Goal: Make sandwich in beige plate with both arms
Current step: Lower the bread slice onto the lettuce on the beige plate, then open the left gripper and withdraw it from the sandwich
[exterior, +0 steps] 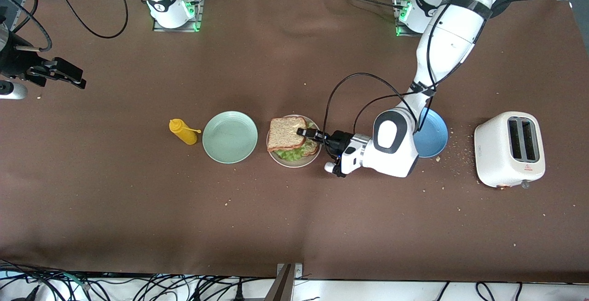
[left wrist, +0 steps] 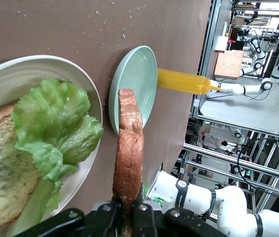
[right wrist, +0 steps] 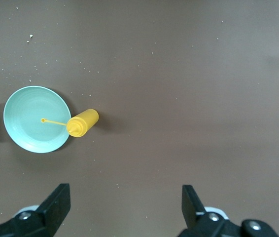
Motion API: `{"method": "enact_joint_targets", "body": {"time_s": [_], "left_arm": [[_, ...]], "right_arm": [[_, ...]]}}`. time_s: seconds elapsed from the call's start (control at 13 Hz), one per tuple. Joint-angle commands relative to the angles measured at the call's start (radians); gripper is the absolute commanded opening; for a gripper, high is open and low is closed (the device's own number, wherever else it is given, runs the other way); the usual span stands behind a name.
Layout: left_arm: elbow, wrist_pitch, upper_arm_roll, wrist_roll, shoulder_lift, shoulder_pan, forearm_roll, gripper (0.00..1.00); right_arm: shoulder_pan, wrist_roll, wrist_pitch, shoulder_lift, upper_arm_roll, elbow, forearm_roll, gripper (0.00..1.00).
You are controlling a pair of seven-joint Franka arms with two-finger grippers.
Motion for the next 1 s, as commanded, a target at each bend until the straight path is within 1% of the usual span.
{"method": "enact_joint_targets", "body": {"time_s": [0.0, 0.08, 0.15, 0.23, 0.38, 0.54, 0.61, 0.77, 0.84, 0.92], "left_arm": [[-0.017, -0.003, 0.021, 0.025, 0.01, -0.001, -0.02, 0.81], [-0.02, -0.003, 0.034, 0.02, 0.008, 0.001, -0.02, 1.0], [-0.021, -0.003, 0.059, 0.02, 0.007, -0.001, -0.011, 1.0], [-0.02, -0.003, 0.08, 0.006, 0.002, -0.004, 0.029, 1.0], [-0.02, -0.003, 0.087, -0.029, -0.005, 0.013, 0.076, 1.0], [-0.014, -0.011, 0.116, -0.081, -0.03, 0.036, 0.126, 1.0], [-0.011, -0.011, 0.128, -0.137, -0.045, 0.041, 0.162, 1.0], [0.005, -0.017, 0.168, -0.329, -0.099, 0.053, 0.244, 1.0], [0.003, -0.02, 0.175, -0.419, -0.126, 0.065, 0.293, 1.0], [0.005, -0.026, 0.177, -0.469, -0.146, 0.084, 0.375, 1.0]], "right_arm": [[-0.004, -0.014, -0.004, 0.006, 0.001, 0.015, 0.019, 1.0], [-0.004, -0.014, -0.004, 0.006, 0.001, 0.015, 0.018, 1.0], [-0.004, -0.014, -0.004, 0.006, 0.001, 0.015, 0.019, 1.0], [-0.004, -0.014, -0.004, 0.006, 0.001, 0.015, 0.019, 1.0], [-0.004, -0.014, -0.004, 0.006, 0.001, 0.015, 0.019, 1.0], [-0.004, -0.014, -0.006, 0.006, 0.001, 0.015, 0.019, 1.0], [-0.004, -0.014, -0.006, 0.006, 0.001, 0.015, 0.019, 1.0], [-0.002, -0.014, -0.004, 0.006, 0.001, 0.015, 0.018, 1.0], [-0.002, -0.015, -0.004, 0.006, 0.001, 0.015, 0.018, 1.0], [-0.002, -0.014, -0.004, 0.006, 0.001, 0.015, 0.018, 1.0]]}}
